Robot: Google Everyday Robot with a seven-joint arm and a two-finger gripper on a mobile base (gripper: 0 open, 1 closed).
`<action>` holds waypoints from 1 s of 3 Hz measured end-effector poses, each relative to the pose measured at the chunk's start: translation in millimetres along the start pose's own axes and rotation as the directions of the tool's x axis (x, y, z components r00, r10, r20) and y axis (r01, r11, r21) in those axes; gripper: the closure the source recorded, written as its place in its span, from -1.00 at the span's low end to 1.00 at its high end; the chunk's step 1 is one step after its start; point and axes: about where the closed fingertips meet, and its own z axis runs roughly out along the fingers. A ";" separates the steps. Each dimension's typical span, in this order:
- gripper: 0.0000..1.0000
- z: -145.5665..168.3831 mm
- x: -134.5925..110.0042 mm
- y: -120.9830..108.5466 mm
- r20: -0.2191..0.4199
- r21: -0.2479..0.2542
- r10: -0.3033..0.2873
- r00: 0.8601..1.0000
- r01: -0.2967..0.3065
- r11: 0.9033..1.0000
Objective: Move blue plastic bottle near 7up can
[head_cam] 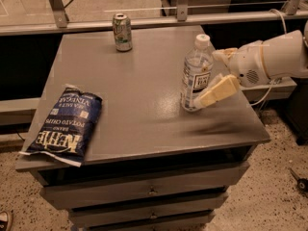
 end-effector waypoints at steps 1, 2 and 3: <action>-0.50 20.9 -9.0 7.2 0.077 -0.050 0.024 0.997 -0.020 0.999; -0.05 24.8 -19.9 8.1 0.133 -0.067 0.032 0.991 -0.023 0.998; 0.59 -4.7 -46.2 -14.4 0.184 0.001 -0.028 0.982 0.029 1.000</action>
Offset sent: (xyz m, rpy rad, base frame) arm 0.0101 0.0372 0.0104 0.2149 -0.0212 0.0630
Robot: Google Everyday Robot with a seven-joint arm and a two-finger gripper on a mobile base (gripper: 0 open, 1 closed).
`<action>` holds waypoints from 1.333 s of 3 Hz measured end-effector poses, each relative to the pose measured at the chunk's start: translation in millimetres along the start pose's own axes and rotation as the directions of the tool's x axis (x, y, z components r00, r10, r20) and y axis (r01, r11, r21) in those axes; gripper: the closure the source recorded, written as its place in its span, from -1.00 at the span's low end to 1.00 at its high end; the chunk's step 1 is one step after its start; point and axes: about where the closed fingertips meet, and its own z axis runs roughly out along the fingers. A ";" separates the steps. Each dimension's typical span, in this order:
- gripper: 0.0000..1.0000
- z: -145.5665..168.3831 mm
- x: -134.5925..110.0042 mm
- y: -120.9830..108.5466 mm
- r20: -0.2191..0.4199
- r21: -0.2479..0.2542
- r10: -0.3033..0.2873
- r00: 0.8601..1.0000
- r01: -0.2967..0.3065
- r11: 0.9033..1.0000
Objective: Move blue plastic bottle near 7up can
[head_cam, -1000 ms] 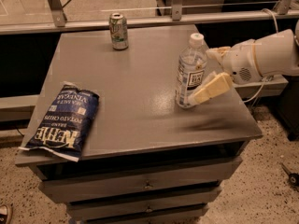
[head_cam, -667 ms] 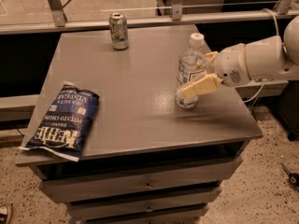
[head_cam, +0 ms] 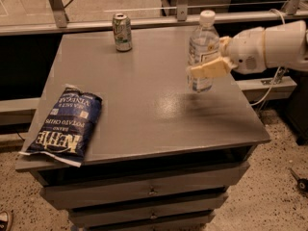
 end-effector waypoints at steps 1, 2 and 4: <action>0.99 -42.8 -37.0 -29.2 -0.004 0.098 -0.071 0.997 0.071 0.993; 1.00 -51.6 -47.0 -35.6 0.003 0.119 -0.087 0.996 0.086 0.989; 1.00 1.7 -60.4 -83.0 0.068 0.155 -0.110 0.992 0.099 0.983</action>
Offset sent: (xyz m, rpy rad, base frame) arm 0.0092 -0.0281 0.0534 -0.0359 -0.0957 -0.0547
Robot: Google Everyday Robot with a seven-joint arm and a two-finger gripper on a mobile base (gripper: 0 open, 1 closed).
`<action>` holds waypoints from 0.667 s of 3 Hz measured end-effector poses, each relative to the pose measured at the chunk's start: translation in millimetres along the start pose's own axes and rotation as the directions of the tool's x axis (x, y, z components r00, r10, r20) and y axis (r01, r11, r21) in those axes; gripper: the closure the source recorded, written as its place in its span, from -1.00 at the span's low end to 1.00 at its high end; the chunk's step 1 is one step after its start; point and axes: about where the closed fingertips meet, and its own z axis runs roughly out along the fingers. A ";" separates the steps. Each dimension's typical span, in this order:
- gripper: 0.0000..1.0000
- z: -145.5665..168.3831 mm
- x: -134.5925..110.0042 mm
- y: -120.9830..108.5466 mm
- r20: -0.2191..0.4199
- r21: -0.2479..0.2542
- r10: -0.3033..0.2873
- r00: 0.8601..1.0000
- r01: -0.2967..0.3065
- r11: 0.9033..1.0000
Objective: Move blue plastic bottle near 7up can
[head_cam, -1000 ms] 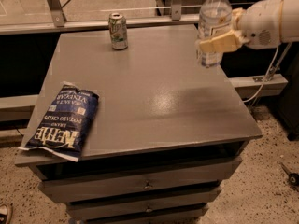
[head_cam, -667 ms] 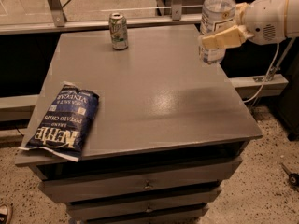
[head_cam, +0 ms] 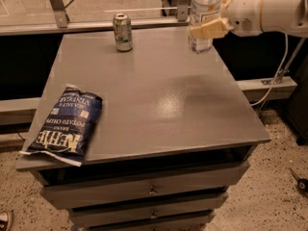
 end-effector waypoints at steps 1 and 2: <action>1.00 45.5 -11.0 -33.5 0.036 0.027 -0.017 0.999 0.016 0.999; 1.00 115.9 -1.1 -50.5 0.065 0.014 0.043 0.997 -0.044 0.999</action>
Offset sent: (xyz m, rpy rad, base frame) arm 0.1512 0.0760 -0.0321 0.1208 0.0064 -0.0382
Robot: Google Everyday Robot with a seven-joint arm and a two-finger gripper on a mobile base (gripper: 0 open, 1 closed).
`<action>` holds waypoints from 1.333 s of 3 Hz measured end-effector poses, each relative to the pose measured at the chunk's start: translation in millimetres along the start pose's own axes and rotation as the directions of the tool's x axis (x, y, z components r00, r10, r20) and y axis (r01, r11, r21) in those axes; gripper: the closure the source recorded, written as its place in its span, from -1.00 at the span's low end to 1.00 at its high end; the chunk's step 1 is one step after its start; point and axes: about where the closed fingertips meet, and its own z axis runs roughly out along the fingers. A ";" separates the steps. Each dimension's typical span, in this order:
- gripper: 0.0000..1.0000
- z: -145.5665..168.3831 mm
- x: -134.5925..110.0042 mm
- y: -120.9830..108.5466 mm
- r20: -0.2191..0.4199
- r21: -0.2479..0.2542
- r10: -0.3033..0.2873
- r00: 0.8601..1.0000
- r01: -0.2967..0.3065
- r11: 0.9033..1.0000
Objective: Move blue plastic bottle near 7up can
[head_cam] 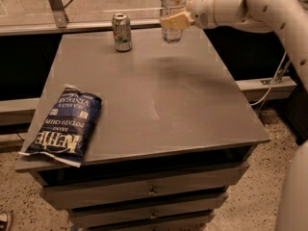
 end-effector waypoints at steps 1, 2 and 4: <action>1.00 41.0 11.0 4.2 0.008 -0.032 0.039 0.999 -0.039 0.999; 1.00 70.4 22.1 8.6 0.020 -0.053 0.070 0.997 -0.069 0.996; 1.00 100.1 39.2 13.2 0.029 -0.070 0.104 0.994 -0.102 0.992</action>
Offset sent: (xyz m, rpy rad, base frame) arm 0.0534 0.0689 -0.0628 0.0887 0.0870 0.0426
